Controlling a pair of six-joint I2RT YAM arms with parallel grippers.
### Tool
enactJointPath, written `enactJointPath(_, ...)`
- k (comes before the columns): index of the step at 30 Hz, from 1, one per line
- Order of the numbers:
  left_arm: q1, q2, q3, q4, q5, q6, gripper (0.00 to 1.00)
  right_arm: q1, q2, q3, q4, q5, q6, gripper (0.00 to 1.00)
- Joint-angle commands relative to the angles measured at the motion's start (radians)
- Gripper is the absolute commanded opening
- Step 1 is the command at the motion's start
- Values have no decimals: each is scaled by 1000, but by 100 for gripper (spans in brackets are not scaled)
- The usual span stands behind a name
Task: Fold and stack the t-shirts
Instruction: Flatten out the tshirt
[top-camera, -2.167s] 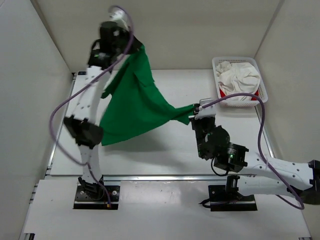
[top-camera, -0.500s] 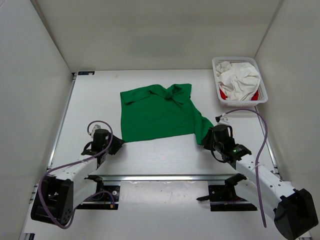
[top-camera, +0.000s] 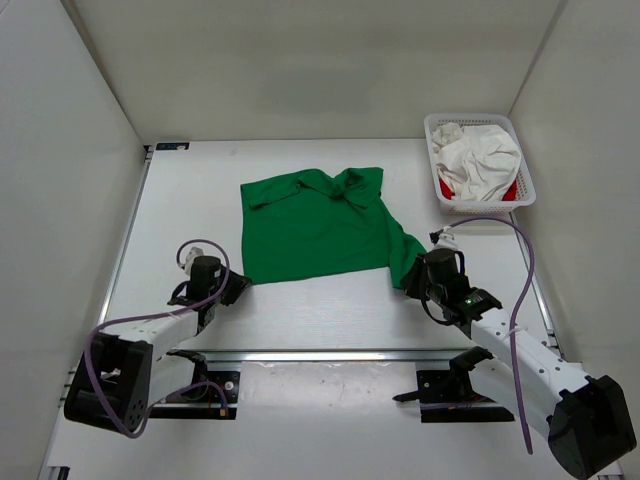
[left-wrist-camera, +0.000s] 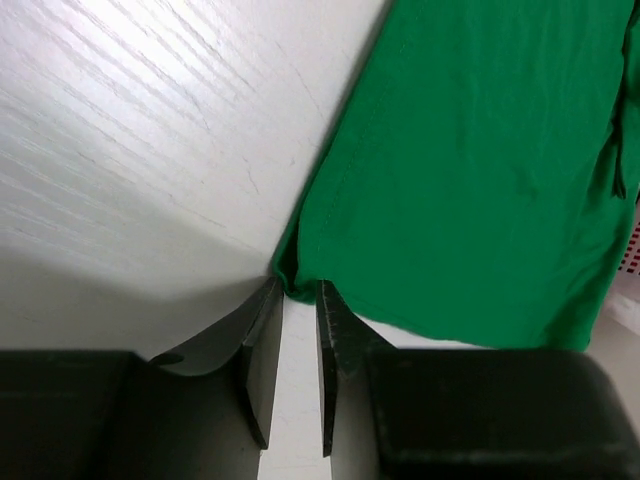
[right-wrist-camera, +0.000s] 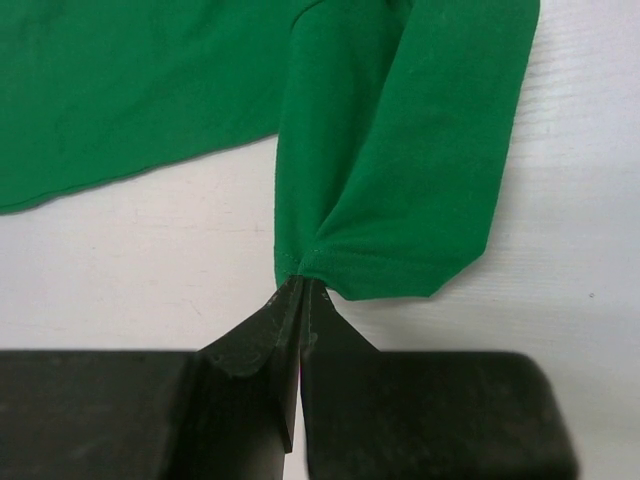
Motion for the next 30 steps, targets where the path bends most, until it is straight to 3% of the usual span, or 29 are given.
enactJointPath(1, -3, 29, 12, 49, -52, 2, 33, 8, -6, -1, 52, -9, 1, 1)
enactJointPath(4, -5, 59, 8, 86, -51, -1, 37, 9, 10, 2, 52, -10, -2, 0)
enactJointPath(6, 3, 70, 5, 103, -46, 1, 34, 17, 6, 2, 50, -3, -1, 0)
enactJointPath(7, -3, 70, 5, 112, -46, 11, 30, 11, 4, 0, 50, -10, -1, 0)
enactJointPath(9, -3, 69, 11, 106, -37, 13, 8, 9, 0, 0, 49, -13, -2, 0)
enactJointPath(11, 0, 59, 28, 71, -41, 28, 0, 2, 0, -6, 49, -18, -1, 0)
enactJointPath(16, 75, -2, 135, -20, -5, 105, 0, 15, 30, 11, 47, -32, -4, 0)
enactJointPath(23, 392, 25, 417, -190, 124, 275, 0, 149, 61, 111, -158, 25, 9, 1)
enactJointPath(28, 431, 98, 506, -155, 166, 269, 0, 159, -11, 97, -256, -37, -14, 43)
enactJointPath(30, 408, 137, 528, -132, 175, 252, 0, 105, -37, 98, -264, 22, -46, 50)
